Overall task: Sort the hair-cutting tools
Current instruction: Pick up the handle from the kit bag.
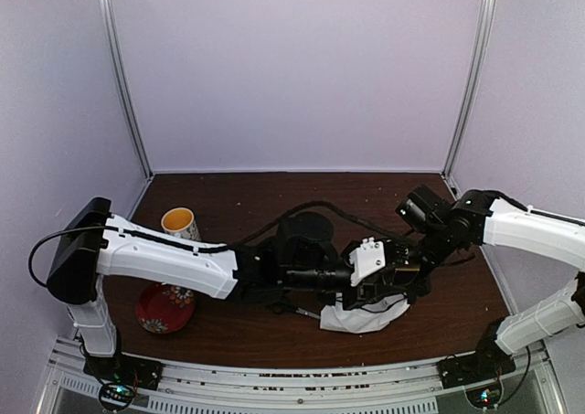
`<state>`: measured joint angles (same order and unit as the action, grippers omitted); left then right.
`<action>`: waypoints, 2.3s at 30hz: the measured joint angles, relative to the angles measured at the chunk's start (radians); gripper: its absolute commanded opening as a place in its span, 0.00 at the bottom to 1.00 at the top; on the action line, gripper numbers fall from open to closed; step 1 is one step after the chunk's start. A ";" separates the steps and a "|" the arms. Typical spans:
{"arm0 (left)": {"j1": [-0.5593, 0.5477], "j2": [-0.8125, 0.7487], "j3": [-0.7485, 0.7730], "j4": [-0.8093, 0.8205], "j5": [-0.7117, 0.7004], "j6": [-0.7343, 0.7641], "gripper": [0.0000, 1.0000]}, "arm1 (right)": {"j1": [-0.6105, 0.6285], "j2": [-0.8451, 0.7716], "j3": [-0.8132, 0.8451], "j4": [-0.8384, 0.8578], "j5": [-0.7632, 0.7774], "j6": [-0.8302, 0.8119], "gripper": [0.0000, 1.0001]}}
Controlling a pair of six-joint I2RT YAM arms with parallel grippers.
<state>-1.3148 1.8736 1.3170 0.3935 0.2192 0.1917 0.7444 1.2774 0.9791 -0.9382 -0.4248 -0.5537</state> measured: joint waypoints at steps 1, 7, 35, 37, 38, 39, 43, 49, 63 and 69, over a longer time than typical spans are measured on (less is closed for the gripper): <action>-0.002 0.005 -0.003 -0.004 -0.009 0.002 0.00 | 0.000 -0.005 0.000 0.000 -0.002 0.000 0.00; 0.000 0.025 -0.047 -0.016 -0.048 0.021 0.00 | 0.000 -0.016 -0.007 -0.008 -0.005 -0.003 0.00; -0.018 0.167 0.132 -0.417 -0.294 0.134 0.00 | -0.025 0.000 -0.014 -0.026 0.003 -0.026 0.00; -0.018 0.171 0.142 -0.426 -0.306 0.124 0.00 | -0.038 0.008 -0.010 -0.032 -0.002 -0.026 0.02; -0.018 0.172 0.147 -0.431 -0.311 0.117 0.00 | -0.044 0.011 -0.007 -0.034 -0.005 -0.027 0.04; -0.018 0.174 0.151 -0.435 -0.316 0.108 0.00 | -0.052 0.014 -0.005 -0.035 -0.010 -0.027 0.07; -0.018 0.175 0.161 -0.463 -0.330 0.081 0.00 | -0.082 0.015 0.002 -0.034 -0.030 -0.027 0.25; -0.018 0.193 0.163 -0.490 -0.340 0.048 0.00 | -0.167 -0.013 0.006 -0.046 -0.076 -0.025 0.41; -0.014 0.200 0.170 -0.526 -0.373 0.015 0.00 | -0.252 -0.030 -0.060 -0.174 -0.027 -0.163 0.50; -0.014 0.200 0.170 -0.525 -0.372 0.015 0.00 | -0.269 0.097 -0.064 -0.142 -0.003 -0.183 0.52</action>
<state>-1.3285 2.0739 1.4872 -0.1318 -0.1532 0.2066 0.4751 1.3739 0.9154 -1.0805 -0.4278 -0.7372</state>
